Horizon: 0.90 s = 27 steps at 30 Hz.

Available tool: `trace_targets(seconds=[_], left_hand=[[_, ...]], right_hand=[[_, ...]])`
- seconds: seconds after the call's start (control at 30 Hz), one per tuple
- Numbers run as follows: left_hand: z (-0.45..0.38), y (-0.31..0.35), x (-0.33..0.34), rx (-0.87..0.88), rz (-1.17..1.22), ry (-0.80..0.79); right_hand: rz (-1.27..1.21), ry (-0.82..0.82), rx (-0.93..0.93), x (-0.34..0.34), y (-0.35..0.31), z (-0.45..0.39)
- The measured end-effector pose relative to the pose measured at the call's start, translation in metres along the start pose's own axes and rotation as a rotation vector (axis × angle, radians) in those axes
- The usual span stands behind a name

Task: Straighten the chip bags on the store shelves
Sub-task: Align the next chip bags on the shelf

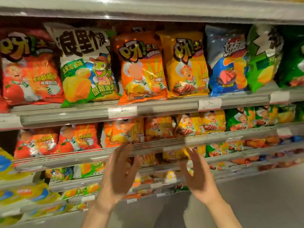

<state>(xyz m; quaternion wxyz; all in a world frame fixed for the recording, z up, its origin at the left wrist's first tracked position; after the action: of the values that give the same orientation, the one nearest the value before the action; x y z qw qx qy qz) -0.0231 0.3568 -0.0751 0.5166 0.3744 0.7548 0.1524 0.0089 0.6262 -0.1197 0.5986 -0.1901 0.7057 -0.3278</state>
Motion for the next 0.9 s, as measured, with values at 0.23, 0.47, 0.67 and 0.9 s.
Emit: trace_targets(seconds=[0.23, 0.47, 0.67, 0.9], left_hand=[[-0.012, 0.058, 0.072, -0.220, -0.054, 0.064], [-0.034, 0.136, 0.121, -0.186, -0.106, 0.058], [-0.077, 0.177, 0.120, -0.070, -0.145, 0.069], [-0.130, 0.211, 0.100, 0.098, -0.222, 0.133]], right_hand=[[0.219, -0.092, -0.045, -0.076, 0.102, -0.052], [0.246, -0.019, -0.114, -0.160, 0.152, -0.092], [0.207, 0.091, -0.154, -0.205, 0.147, -0.115], [0.189, 0.308, -0.414, -0.246, 0.073, -0.135]])
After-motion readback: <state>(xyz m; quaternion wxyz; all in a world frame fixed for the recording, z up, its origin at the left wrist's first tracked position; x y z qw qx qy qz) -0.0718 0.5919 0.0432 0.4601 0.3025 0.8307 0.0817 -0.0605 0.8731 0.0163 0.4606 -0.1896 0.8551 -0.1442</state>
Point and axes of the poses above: each hand's wrist, its own z-axis away from the middle knuckle, its own x-axis out of the palm, y = z × x, the point moved 10 cm from there along -z, towards the middle knuckle, and after that the axes turned 1 degree about y, right-handed, at the moved point
